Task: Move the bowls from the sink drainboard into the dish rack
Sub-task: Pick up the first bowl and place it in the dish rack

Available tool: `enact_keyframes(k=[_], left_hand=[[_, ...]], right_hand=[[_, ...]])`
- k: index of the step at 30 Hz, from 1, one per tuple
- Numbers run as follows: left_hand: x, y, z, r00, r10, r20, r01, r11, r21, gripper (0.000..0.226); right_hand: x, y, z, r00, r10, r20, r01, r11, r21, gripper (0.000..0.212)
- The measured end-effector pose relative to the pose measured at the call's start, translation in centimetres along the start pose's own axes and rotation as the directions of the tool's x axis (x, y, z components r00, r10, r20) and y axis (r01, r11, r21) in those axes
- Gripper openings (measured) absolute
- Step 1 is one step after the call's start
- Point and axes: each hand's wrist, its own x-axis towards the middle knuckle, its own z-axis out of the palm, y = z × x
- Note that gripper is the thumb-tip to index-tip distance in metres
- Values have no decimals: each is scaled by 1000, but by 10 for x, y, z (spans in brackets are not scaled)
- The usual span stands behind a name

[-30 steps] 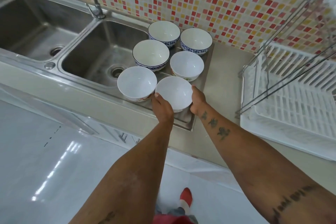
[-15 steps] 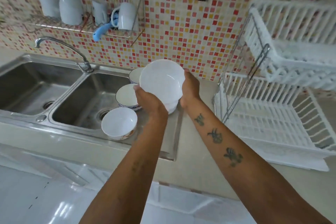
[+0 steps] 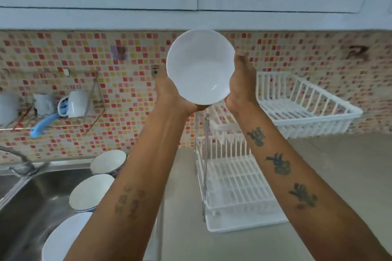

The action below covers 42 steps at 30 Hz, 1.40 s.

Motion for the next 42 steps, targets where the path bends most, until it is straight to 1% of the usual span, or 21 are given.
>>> enact_keyframes(k=[2, 3, 6, 8, 10, 12, 14, 15, 18, 19, 21, 22, 23, 25, 26, 27, 30, 32, 36, 39, 42], left_hand=[[8, -14, 21, 985, -115, 127, 106, 991, 79, 38], [14, -20, 29, 967, -174, 184, 153, 980, 125, 39], [43, -37, 46, 894, -329, 305, 264, 935, 237, 54], [67, -49, 55, 883, -364, 297, 264, 907, 327, 57], [87, -61, 64, 887, -374, 269, 247, 879, 407, 53], [109, -75, 71, 924, -327, 200, 202, 859, 471, 47], [130, -90, 76, 960, -265, 96, 173, 823, 540, 55], [140, -98, 79, 975, -216, 53, 141, 783, 605, 60], [153, -126, 87, 1000, -11, 6, 3, 625, 780, 64], [159, -137, 93, 997, 77, 15, -56, 566, 822, 63], [160, -156, 95, 964, 231, 132, -217, 396, 892, 60], [164, -167, 95, 942, 262, 210, -286, 302, 909, 62], [171, -176, 93, 926, 259, 274, -333, 220, 917, 65], [177, -188, 91, 921, 195, 338, -362, 99, 927, 68], [180, -192, 89, 924, 162, 347, -360, 60, 931, 67], [183, -195, 87, 928, 133, 348, -355, 31, 934, 66], [183, -203, 81, 922, 94, 375, -374, -30, 927, 66], [181, -204, 79, 918, 84, 387, -379, -97, 920, 71], [181, -208, 74, 925, 5, 381, -368, -242, 898, 74], [183, -213, 73, 922, -5, 388, -374, -275, 886, 69], [185, -213, 71, 917, -12, 399, -385, -290, 876, 71]], right_hand=[[14, -9, -25, 999, -17, -35, 17, 1000, -3, 25], [20, -14, -38, 998, -27, -51, 27, 1000, 0, 26], [40, -26, -76, 993, -78, -87, 78, 997, 4, 28], [56, -32, -101, 992, -97, -77, 97, 995, -7, 23], [71, -35, -127, 995, -87, -44, 86, 996, -17, 23], [82, -35, -152, 997, -51, -52, 47, 997, -61, 26], [91, -32, -173, 994, -28, -103, 15, 991, -130, 33], [97, -29, -183, 992, -5, -124, -15, 987, -160, 37], [116, -25, -208, 978, 138, -159, -176, 950, -259, 65], [127, -25, -217, 970, 193, -148, -231, 921, -313, 70], [135, -25, -229, 954, 253, -160, -299, 852, -431, 77], [138, -24, -234, 948, 266, -175, -318, 802, -505, 81], [140, -22, -240, 945, 275, -178, -327, 755, -568, 87], [145, -16, -253, 930, 321, -177, -355, 672, -650, 96], [145, -15, -257, 918, 352, -182, -376, 629, -681, 95], [145, -14, -259, 907, 379, -185, -393, 600, -697, 89], [145, -15, -259, 902, 388, -192, -405, 601, -690, 54], [149, -11, -260, 901, 387, -194, -404, 588, -701, 41], [156, -2, -262, 890, 419, -181, -403, 536, -742, 44], [159, 0, -265, 893, 412, -184, -391, 503, -771, 44], [160, 3, -264, 896, 404, -181, -378, 484, -789, 42]])
